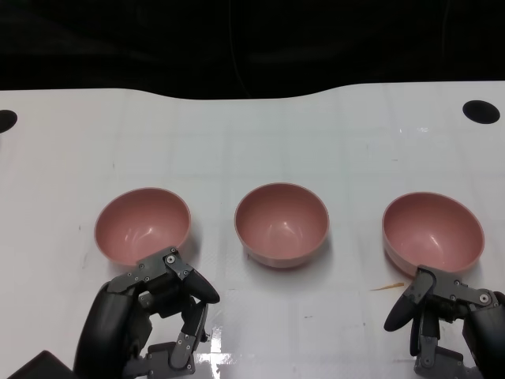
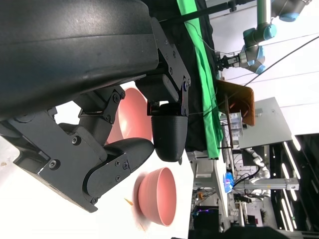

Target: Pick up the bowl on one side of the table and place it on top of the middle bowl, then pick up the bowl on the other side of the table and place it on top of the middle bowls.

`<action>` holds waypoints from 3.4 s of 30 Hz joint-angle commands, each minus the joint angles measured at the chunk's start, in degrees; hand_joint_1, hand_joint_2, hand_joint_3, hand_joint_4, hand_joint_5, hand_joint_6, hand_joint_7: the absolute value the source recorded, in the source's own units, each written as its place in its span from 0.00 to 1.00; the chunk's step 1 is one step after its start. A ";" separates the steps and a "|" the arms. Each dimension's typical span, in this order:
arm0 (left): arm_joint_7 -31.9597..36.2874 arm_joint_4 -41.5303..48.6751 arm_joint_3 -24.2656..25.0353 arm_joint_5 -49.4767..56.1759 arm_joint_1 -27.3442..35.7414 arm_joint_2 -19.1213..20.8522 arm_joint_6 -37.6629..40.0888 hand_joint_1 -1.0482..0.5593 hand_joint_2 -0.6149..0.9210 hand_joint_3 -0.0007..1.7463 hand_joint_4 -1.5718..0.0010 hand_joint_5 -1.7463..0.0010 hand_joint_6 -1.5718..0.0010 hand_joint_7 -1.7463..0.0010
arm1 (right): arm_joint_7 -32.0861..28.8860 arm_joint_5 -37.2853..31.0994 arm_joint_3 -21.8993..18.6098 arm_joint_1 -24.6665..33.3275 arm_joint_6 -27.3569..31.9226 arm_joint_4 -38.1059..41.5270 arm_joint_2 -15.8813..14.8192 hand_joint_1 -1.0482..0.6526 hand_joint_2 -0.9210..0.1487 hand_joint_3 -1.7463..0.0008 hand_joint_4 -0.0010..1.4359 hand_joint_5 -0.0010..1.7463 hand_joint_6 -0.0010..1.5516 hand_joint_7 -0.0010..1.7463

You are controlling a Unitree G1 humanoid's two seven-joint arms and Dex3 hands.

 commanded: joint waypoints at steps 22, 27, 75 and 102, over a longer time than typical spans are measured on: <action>-0.37 -0.78 0.71 -0.53 -0.11 1.21 0.22 0.53 0.70 0.70 0.50 0.05 0.50 0.22 | -0.94 -0.55 -0.26 -0.53 -1.79 0.67 -0.50 0.61 0.61 0.10 0.63 0.99 0.53 0.78; -0.32 -0.84 0.60 -0.66 -0.05 1.05 0.36 0.53 0.70 0.70 0.50 0.05 0.50 0.23 | -1.01 -0.48 -0.57 -0.69 -1.94 0.58 -0.80 0.59 0.43 0.31 0.52 0.84 0.46 0.63; -0.18 -0.56 0.37 -0.28 0.09 0.40 -0.12 0.53 0.71 0.68 0.49 0.05 0.49 0.25 | -5.08 -49.40 9.10 -16.63 29.59 2.77 -16.14 0.23 0.07 1.00 0.12 0.34 0.21 0.03; 0.76 -0.37 -0.06 1.02 -0.25 -0.16 -0.62 0.52 0.70 0.69 0.50 0.04 0.49 0.23 | -27.47 -42.76 16.57 -36.02 16.79 35.41 -16.08 0.48 0.30 0.60 0.66 1.00 0.59 0.66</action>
